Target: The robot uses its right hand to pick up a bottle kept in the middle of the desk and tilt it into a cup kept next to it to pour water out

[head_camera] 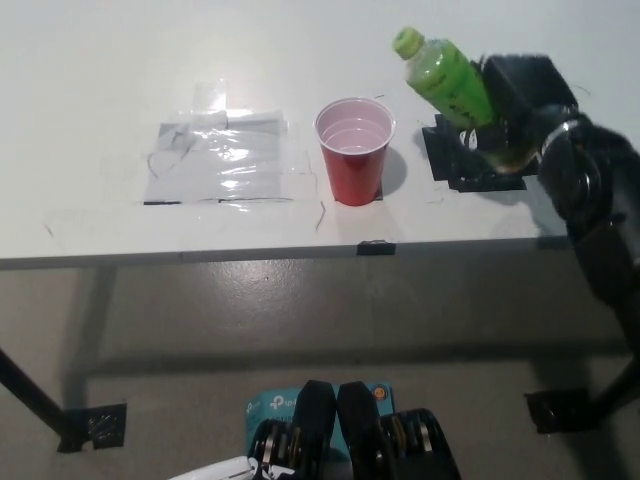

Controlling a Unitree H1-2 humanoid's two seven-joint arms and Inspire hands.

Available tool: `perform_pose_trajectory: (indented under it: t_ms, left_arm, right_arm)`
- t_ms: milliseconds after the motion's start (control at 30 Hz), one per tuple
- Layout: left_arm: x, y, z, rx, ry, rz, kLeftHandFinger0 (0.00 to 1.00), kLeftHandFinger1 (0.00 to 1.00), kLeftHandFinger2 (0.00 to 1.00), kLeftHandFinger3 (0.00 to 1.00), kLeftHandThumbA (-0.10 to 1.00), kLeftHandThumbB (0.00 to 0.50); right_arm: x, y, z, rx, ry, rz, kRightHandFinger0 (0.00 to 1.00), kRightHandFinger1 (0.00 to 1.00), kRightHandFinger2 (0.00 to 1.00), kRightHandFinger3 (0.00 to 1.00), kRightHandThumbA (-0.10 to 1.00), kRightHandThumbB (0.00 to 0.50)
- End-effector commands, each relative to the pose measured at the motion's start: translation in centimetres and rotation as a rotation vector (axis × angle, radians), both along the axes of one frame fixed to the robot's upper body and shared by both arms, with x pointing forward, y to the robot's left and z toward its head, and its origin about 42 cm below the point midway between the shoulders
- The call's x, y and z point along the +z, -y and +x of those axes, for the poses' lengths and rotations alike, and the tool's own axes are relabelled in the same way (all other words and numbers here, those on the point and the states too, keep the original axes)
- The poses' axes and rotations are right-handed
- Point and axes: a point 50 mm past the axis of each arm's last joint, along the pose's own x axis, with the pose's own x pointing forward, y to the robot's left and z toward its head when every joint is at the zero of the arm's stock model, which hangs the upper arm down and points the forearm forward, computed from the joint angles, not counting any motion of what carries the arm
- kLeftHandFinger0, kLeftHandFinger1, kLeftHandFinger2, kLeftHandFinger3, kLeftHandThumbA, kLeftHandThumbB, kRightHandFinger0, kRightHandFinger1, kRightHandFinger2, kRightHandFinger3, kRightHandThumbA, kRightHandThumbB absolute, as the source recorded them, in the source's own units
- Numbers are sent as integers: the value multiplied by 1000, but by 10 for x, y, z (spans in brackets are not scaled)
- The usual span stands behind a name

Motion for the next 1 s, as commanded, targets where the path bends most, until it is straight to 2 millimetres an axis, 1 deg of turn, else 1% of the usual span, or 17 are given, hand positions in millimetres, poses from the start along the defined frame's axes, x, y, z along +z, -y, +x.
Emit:
perform_pose_trajectory:
  t_ms: [0, 33, 100, 133, 167, 267, 367, 400, 433, 500, 567, 600, 733, 800, 833, 867, 967]
  left_arm:
    - [9, -4, -2, 7, 17, -9, 1000, 1000, 1000, 1000, 489, 500]
    - [9, -4, -2, 8, 18, -3, 1000, 1000, 1000, 1000, 492, 500]
    - [9, -4, -3, 10, 18, -6, 1000, 1000, 1000, 1000, 486, 500]
    - [9, -5, -4, 11, 22, -4, 1000, 1000, 1000, 1000, 493, 500]
    - [8, -5, -4, 10, 25, -4, 1000, 1000, 1000, 1000, 501, 500]
    - [7, -5, -3, 12, 29, -14, 1000, 1000, 1000, 1000, 497, 500]
    - [7, -5, -2, 11, 35, -14, 1000, 1000, 1000, 1000, 494, 500]
    - [7, -5, -2, 14, 32, -18, 1000, 1000, 1000, 1000, 485, 500]
    - [7, -5, -2, 14, 35, -15, 1000, 1000, 1000, 1000, 488, 500]
    - [6, -5, -2, 11, 43, -4, 1000, 1000, 1000, 1000, 508, 500]
    - [5, -4, -3, 15, 36, -9, 1000, 1000, 1000, 1000, 502, 500]
    - [5, -4, -3, 15, 38, -9, 1000, 1000, 1000, 1000, 500, 500]
    - [5, -4, -3, 17, 41, -12, 1000, 1000, 1000, 1000, 497, 500]
    - [5, -4, -3, 15, 33, -18, 1000, 1000, 1000, 1000, 498, 500]
    - [5, -4, -2, 15, 29, -11, 1000, 1000, 1000, 1000, 511, 500]
    - [5, -4, -2, 13, 31, -11, 1000, 1000, 1000, 1000, 513, 500]
    - [7, -4, 0, 20, 31, -19, 1000, 1000, 1000, 1000, 497, 500]
  right_arm:
    - [50, -6, 5, 12, 162, 562, 0, 0, 56, 161, -100, 0]
    - [44, -6, 4, 17, 173, 616, 0, 0, 36, 157, -100, 0]
    - [34, -8, 1, 36, 188, 734, 0, 0, 28, 192, -100, 0]
    - [24, -10, -2, 50, 215, 816, 0, 0, 62, 214, -100, 0]
    - [19, -11, -4, 52, 231, 854, 0, 0, 88, 219, -100, 0]
    - [10, -17, -6, 63, 296, 943, 0, 0, 92, 202, -100, 0]
    - [6, -23, -7, 34, 351, 1025, 0, 0, 64, 179, -100, 9]
    - [5, -24, -7, 24, 357, 1047, 0, 0, 60, 195, -100, 4]
    - [3, -25, -7, 21, 374, 1074, 0, 0, 49, 208, -100, 10]
    - [0, -26, -8, 16, 404, 1124, 0, 0, 38, 229, -100, 9]
    - [-1, -26, -8, 10, 424, 1140, 0, 0, 17, 239, -100, 12]
    - [-3, -25, -8, 3, 427, 1136, 0, 0, 6, 264, -100, 1]
    - [-14, -25, -13, -23, 426, 1124, 0, 0, 1, 288, -100, 0]
    - [-21, -24, -14, -32, 423, 1077, 0, 0, 3, 296, -100, 0]
    - [-29, -22, -16, -39, 414, 1031, 0, 0, 7, 327, -100, 0]
    - [-30, -21, -16, -36, 413, 1020, 0, 0, 10, 335, -100, 0]
    - [-33, -17, -16, -20, 425, 898, 0, 0, 19, 338, -100, 0]
